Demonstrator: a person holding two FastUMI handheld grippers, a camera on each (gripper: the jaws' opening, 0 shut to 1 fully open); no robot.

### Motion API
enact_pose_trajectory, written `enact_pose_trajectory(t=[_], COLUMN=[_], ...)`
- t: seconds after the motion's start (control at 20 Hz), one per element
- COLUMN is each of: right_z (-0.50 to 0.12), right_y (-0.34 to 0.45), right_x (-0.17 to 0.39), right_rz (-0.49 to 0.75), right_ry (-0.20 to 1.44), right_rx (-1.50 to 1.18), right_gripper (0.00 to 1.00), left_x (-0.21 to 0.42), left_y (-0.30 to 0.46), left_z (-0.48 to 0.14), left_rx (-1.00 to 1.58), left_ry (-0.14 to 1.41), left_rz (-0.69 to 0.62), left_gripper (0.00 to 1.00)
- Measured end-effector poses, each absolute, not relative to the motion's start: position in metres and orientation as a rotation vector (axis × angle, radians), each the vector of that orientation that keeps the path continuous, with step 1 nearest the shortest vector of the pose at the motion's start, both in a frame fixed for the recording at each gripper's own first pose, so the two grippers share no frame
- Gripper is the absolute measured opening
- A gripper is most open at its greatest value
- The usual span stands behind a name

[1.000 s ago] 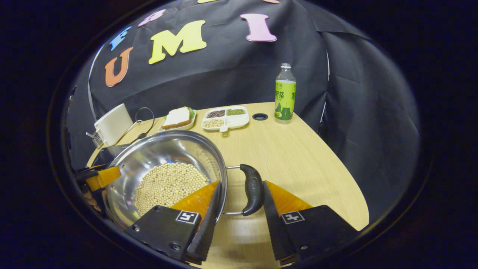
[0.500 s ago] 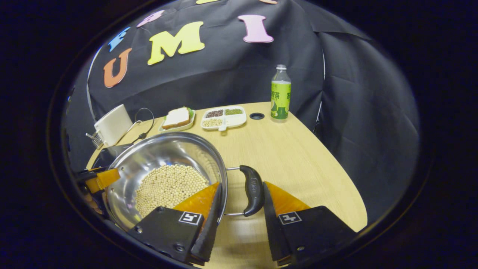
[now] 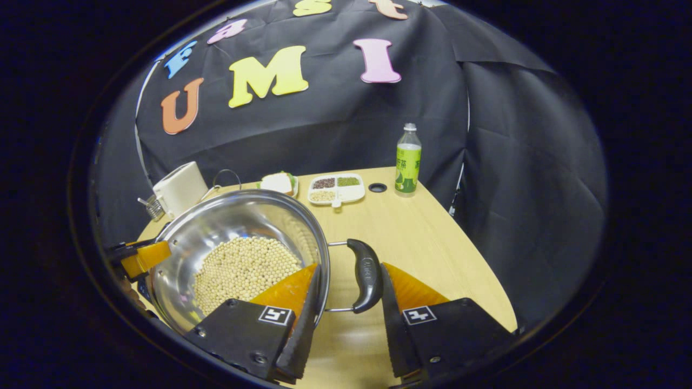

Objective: First push the handle of the pot to place it horizontally, then grasp the pot with both hands and set it on the induction cooktop.

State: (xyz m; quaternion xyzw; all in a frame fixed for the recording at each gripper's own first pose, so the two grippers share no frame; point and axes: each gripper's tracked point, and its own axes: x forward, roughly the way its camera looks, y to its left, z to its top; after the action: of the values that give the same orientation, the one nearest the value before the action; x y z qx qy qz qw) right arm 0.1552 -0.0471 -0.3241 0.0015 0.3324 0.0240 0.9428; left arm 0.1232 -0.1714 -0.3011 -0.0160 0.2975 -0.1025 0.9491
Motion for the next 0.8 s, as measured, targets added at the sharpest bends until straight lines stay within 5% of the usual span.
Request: enact_pose_trajectory(t=[0.8], right_z=[-0.284], right_y=[0.096], right_x=[0.122], right_rz=[0.140], right_ry=[0.648], right_rx=[-0.011], right_gripper=[0.59], left_x=[0.112], left_y=[-0.031], left_z=[-0.258], left_rx=[-0.054], left_ry=[0.533], left_rz=[-0.114], left_gripper=[0.58])
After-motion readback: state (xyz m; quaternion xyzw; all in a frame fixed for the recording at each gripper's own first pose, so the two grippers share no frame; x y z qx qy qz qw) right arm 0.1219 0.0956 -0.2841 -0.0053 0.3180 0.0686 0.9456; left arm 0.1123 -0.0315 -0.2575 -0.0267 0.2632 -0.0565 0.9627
